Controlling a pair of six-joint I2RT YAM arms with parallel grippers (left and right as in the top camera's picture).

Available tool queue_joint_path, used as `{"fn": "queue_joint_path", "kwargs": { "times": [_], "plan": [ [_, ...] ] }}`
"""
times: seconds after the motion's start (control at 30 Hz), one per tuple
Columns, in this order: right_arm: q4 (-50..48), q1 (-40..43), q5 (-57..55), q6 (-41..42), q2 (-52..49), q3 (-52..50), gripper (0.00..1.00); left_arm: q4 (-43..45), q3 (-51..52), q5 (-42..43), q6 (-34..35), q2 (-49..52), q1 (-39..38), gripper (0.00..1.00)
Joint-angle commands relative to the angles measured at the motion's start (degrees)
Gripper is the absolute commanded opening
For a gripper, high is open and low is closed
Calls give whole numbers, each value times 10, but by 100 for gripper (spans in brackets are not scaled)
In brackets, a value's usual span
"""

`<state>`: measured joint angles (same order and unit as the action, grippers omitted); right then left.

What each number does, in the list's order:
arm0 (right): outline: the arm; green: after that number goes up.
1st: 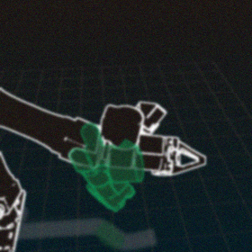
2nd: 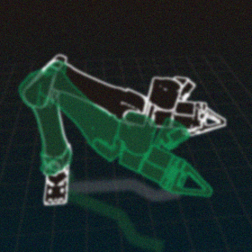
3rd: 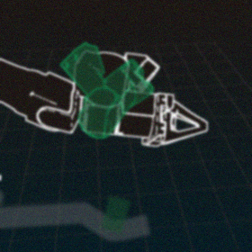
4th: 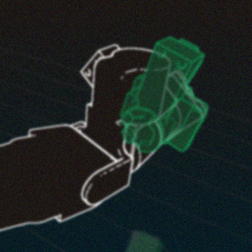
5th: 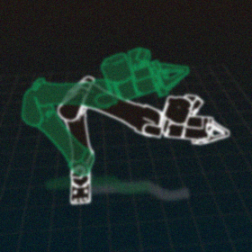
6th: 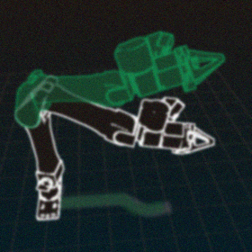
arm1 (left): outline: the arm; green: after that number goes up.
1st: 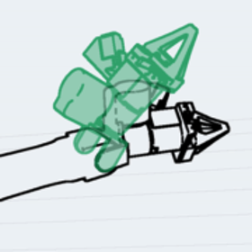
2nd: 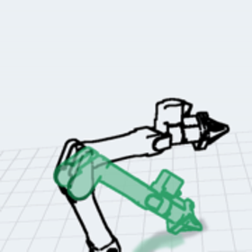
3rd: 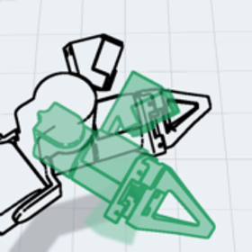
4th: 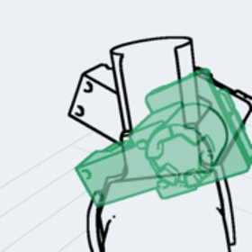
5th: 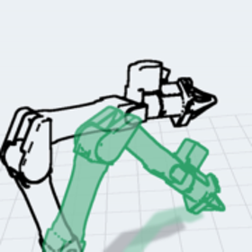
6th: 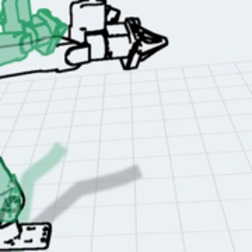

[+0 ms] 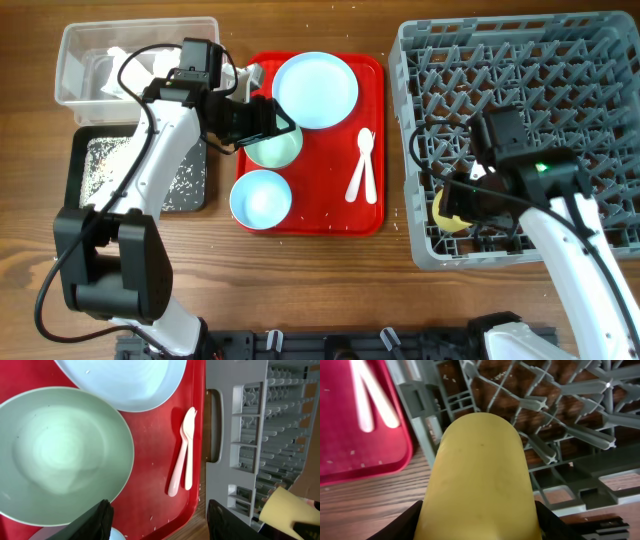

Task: Sort waste into correct bins and load items into the dishwasher rack
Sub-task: 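Place the yellow cup into the dish rack with the right gripper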

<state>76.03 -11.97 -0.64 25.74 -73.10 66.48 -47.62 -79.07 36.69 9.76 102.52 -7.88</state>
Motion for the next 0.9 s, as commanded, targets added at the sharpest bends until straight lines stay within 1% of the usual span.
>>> {"fn": "queue_joint_path", "kwargs": {
  "times": [0.0, 0.13, 0.17, 0.2, 0.23, 0.27, 0.3, 0.37, 0.4, 0.5, 0.67, 0.77, 0.8, 0.87],
  "plan": [
    [-1, -2, -24, -3, -33, -18, 39, -10, -9, -6, -3, -10, 1, 63],
    [-16, -2, 5, -18, -57, -32, 39, -18, -9, -6, -3, -10, 1, 66],
    [-17, -2, 7, -18, -61, -32, 40, -19, -9, -6, -3, -10, 1, 67],
    [-16, -2, 7, -18, -68, -32, 44, -19, -9, -6, -3, -10, 1, 67],
    [-16, -2, 7, -17, -73, -32, 50, -19, -9, -6, -3, -10, 1, 67],
    [-16, -2, 7, -17, -77, -32, 61, -19, -9, -6, -3, -10, 1, 67],
    [-16, -2, 7, -17, -82, -32, 69, -19, -9, -6, -3, -10, 1, 67],
    [-17, -2, 7, -17, -87, -32, 82, -19, -9, -6, -3, -10, 1, 67],
    [-17, -2, 7, -17, -89, -32, 84, -19, -9, -6, -3, -10, 1, 68],
    [-28, -2, 7, -17, -89, -31, 87, -19, -9, -6, -3, -10, 1, 69],
    [-35, -2, 7, -17, -88, -3, 88, -19, -9, -6, -3, -10, 1, 70],
    [-33, -2, 17, -36, -87, 46, 87, -19, -9, -6, -3, -10, 1, 70],
    [-34, -2, 35, -51, -87, 69, 87, -19, -9, -6, -3, -10, 1, 70],
    [-49, -2, 78, -80, -87, 113, 86, -18, -9, -6, -3, -10, 1, 67]
  ]
}}
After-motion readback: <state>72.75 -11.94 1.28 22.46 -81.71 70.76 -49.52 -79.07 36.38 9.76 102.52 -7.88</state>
